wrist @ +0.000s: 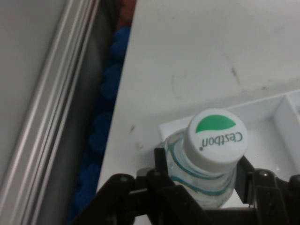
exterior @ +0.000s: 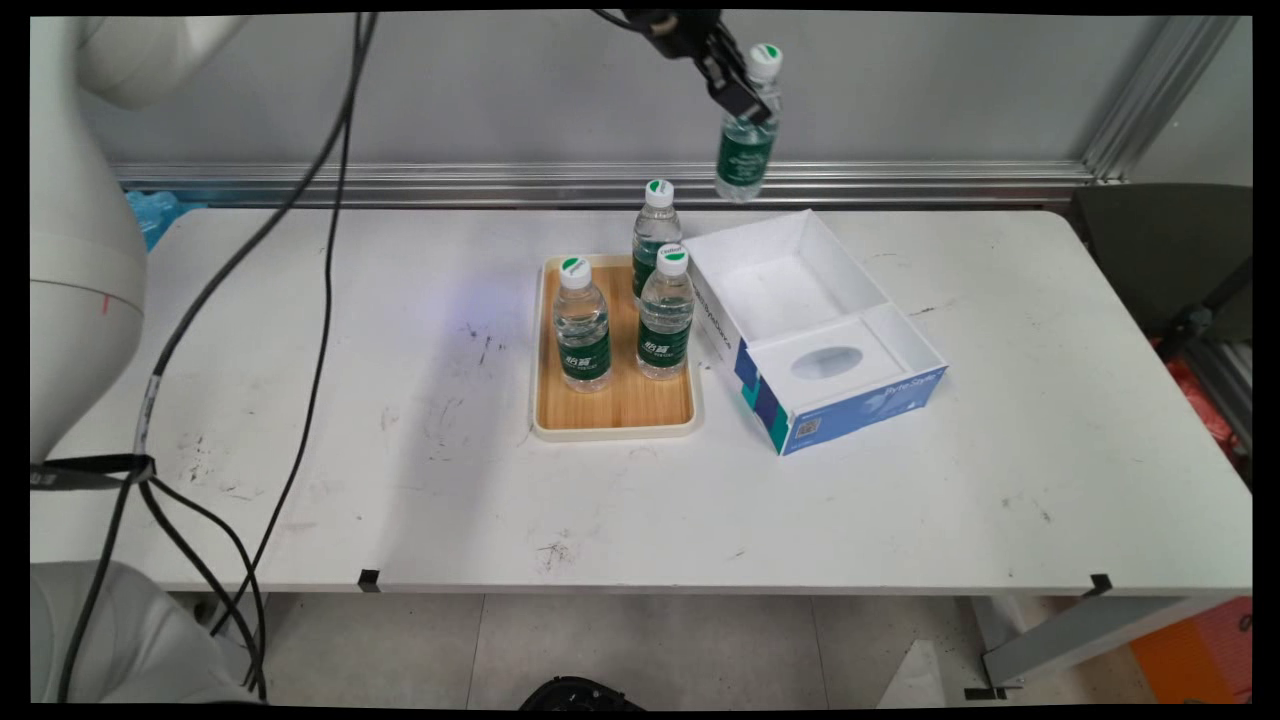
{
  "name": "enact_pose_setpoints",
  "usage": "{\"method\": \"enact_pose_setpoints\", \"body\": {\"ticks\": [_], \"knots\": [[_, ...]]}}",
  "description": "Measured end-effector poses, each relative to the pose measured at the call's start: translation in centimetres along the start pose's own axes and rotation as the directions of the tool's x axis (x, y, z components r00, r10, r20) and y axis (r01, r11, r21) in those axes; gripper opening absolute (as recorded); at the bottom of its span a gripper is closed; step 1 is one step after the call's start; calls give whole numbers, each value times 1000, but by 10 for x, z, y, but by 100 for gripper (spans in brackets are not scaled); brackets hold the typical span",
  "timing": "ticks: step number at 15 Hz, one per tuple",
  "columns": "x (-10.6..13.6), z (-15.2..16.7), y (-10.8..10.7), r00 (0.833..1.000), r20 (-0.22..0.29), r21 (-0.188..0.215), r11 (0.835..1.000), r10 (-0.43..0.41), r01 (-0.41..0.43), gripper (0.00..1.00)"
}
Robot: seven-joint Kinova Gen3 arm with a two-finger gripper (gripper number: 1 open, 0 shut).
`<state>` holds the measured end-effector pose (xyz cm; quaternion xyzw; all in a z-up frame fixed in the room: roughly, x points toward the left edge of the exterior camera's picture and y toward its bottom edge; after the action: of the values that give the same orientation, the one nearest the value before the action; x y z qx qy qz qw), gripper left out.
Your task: Place the picked object on the tray
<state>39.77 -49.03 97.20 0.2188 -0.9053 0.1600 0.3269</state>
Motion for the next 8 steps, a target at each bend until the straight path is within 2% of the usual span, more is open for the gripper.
{"method": "enact_pose_setpoints", "body": {"ticks": [4, 8], "knots": [[-13, -28, -16, 999, 43, 47, 999, -23, 21, 0], [-33, -50, -19, 994, 87, 77, 995, -67, 60, 0]]}}
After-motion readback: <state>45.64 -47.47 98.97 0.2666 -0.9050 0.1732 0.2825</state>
